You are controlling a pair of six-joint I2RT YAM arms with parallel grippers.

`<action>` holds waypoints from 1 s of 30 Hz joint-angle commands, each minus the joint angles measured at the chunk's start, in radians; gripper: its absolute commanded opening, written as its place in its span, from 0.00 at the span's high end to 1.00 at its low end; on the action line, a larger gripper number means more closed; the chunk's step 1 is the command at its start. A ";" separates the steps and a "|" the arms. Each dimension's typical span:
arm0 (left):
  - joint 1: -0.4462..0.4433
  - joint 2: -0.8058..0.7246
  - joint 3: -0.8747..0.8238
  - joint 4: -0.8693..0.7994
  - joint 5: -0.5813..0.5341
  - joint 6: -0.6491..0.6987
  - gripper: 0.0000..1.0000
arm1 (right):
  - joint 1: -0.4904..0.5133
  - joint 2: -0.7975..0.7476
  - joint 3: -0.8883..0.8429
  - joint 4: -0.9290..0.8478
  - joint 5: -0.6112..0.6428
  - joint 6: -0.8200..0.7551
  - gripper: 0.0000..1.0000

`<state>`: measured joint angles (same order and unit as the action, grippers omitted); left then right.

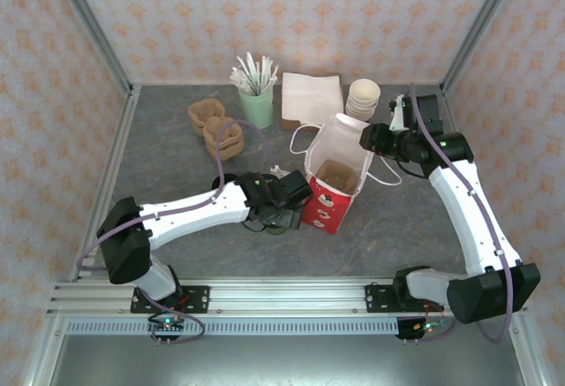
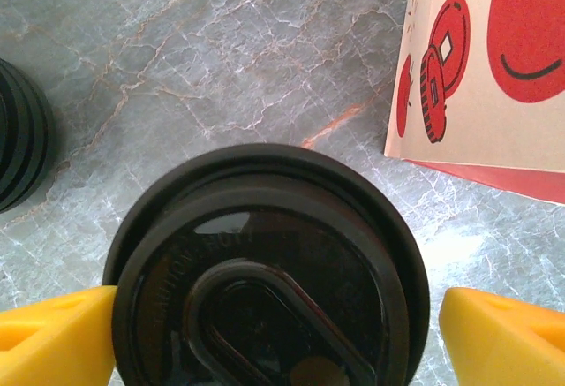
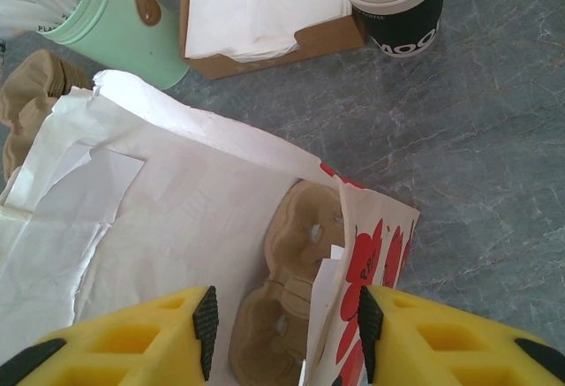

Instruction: Pack the takeout coffee

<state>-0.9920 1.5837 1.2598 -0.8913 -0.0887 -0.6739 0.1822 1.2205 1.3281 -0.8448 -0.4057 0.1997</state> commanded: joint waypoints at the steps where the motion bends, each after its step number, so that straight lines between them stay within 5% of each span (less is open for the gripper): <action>1: 0.006 -0.027 0.004 -0.046 0.003 0.012 0.08 | -0.006 -0.003 -0.003 0.003 -0.003 -0.018 0.52; 21: 0.007 -0.023 -0.018 -0.030 -0.003 0.014 0.33 | -0.006 0.006 0.004 -0.008 -0.010 -0.021 0.52; 30: 0.008 -0.016 -0.024 -0.029 0.003 0.022 0.28 | -0.006 0.001 0.006 -0.012 -0.014 -0.021 0.52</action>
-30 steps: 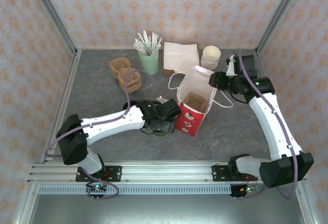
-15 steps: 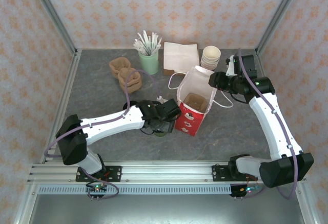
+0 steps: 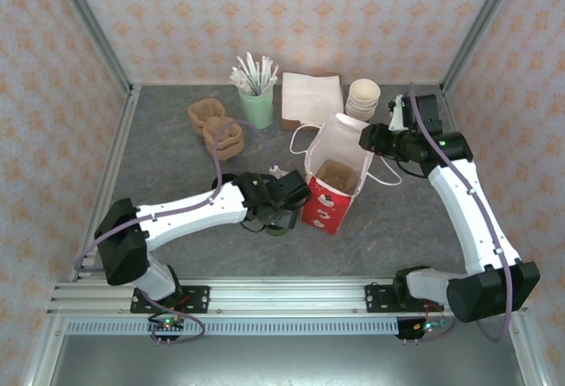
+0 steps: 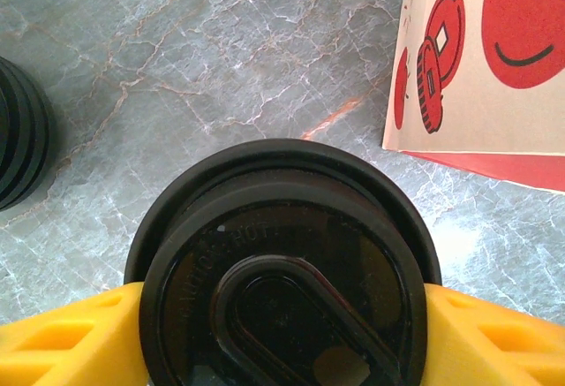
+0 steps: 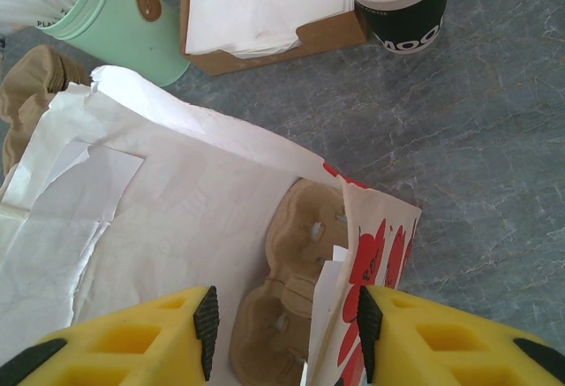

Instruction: Pack the takeout coffee

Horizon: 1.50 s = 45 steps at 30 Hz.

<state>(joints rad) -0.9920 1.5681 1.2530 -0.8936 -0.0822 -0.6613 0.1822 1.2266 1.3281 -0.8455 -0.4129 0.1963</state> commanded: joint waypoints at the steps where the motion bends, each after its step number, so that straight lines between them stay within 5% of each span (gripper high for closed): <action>1: 0.008 0.005 -0.020 -0.026 0.000 0.008 0.28 | -0.007 -0.006 0.006 -0.011 -0.006 -0.018 0.52; 15: 0.008 0.008 -0.043 -0.009 0.021 0.005 0.31 | -0.006 -0.003 0.000 -0.003 -0.017 -0.008 0.53; 31: 0.023 -0.162 0.060 -0.141 -0.100 0.023 0.38 | -0.007 -0.022 -0.055 0.033 -0.070 0.024 0.60; 45: 0.027 -0.254 0.434 -0.398 -0.219 0.104 0.38 | 0.060 -0.064 -0.103 0.182 -0.121 0.256 0.96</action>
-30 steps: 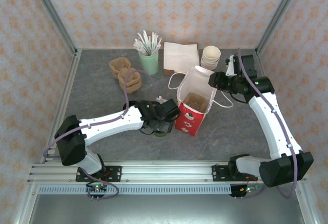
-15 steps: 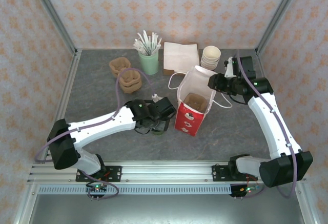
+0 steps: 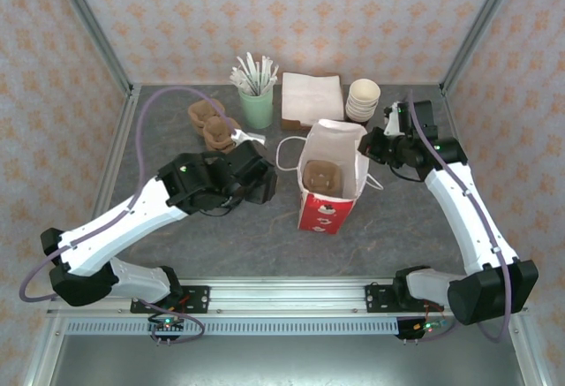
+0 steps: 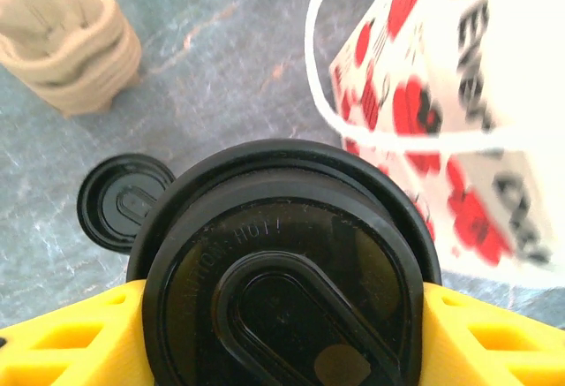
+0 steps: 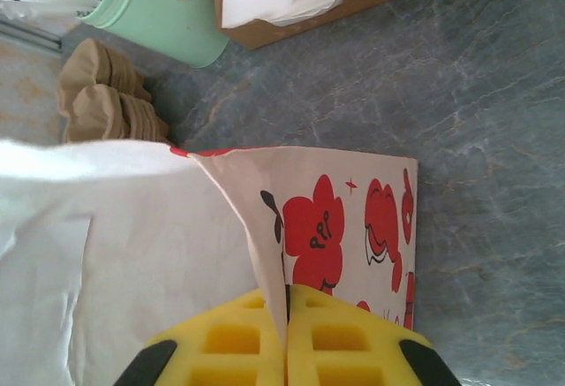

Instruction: Pack the takeout coffee

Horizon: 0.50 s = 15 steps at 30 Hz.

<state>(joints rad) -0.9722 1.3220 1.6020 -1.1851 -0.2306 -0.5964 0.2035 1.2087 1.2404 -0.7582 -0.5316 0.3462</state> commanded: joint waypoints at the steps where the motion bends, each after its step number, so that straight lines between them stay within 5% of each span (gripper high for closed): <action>1: 0.007 -0.004 0.115 -0.120 -0.073 0.048 0.38 | 0.057 -0.046 -0.020 0.114 0.003 0.131 0.96; 15: 0.006 0.114 0.532 -0.294 -0.148 0.111 0.37 | 0.283 0.004 -0.033 0.240 0.225 0.456 1.00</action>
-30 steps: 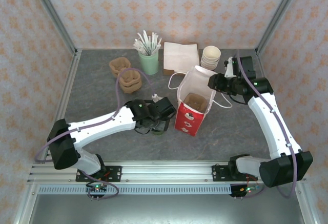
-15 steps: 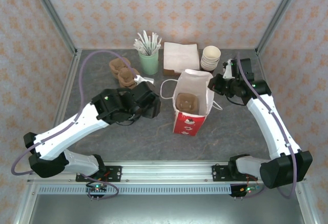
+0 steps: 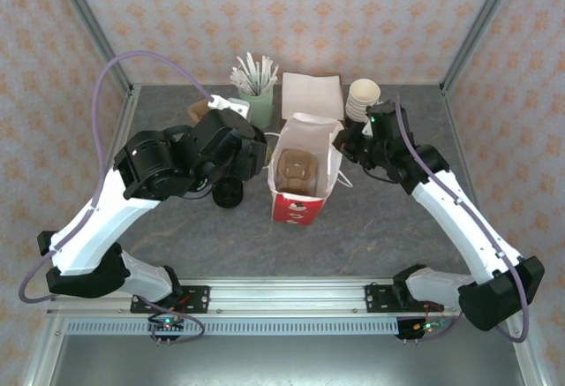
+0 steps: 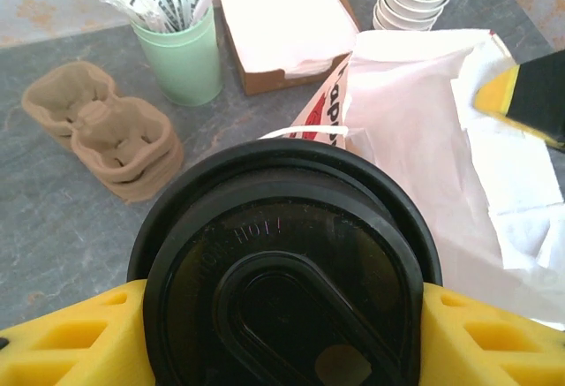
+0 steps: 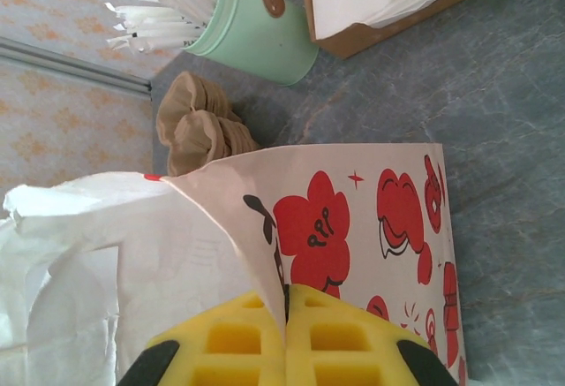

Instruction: Pack the takeout coffee

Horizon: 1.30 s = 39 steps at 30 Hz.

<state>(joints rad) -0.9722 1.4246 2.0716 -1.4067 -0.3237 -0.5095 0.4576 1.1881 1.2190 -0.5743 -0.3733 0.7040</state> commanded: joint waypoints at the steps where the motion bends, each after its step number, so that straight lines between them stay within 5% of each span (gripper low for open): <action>1: 0.007 0.016 0.082 -0.077 -0.057 0.026 0.37 | 0.039 0.030 -0.018 0.070 0.066 0.112 1.00; 14: 0.009 0.048 0.132 -0.050 -0.029 0.054 0.37 | 0.167 0.101 -0.009 0.090 0.153 0.207 1.00; 19: 0.023 0.063 0.095 -0.008 0.010 0.057 0.36 | 0.165 0.092 -0.003 0.068 0.152 0.173 0.83; 23: 0.042 0.077 0.063 0.051 0.054 0.074 0.36 | 0.122 0.089 0.019 0.069 0.052 0.031 0.53; 27: 0.061 0.083 0.027 0.098 0.081 0.099 0.36 | 0.027 0.101 0.066 0.022 -0.058 -0.150 0.36; 32: 0.082 0.077 -0.030 0.158 0.107 0.113 0.37 | -0.117 0.181 0.173 0.017 -0.239 -0.364 0.32; 39: 0.084 0.129 0.025 0.163 0.159 0.159 0.37 | -0.123 0.478 0.519 -0.227 -0.459 -0.691 0.38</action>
<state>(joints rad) -0.8940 1.5330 2.0632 -1.2778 -0.1932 -0.3889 0.3340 1.5932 1.6539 -0.6613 -0.6968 0.2016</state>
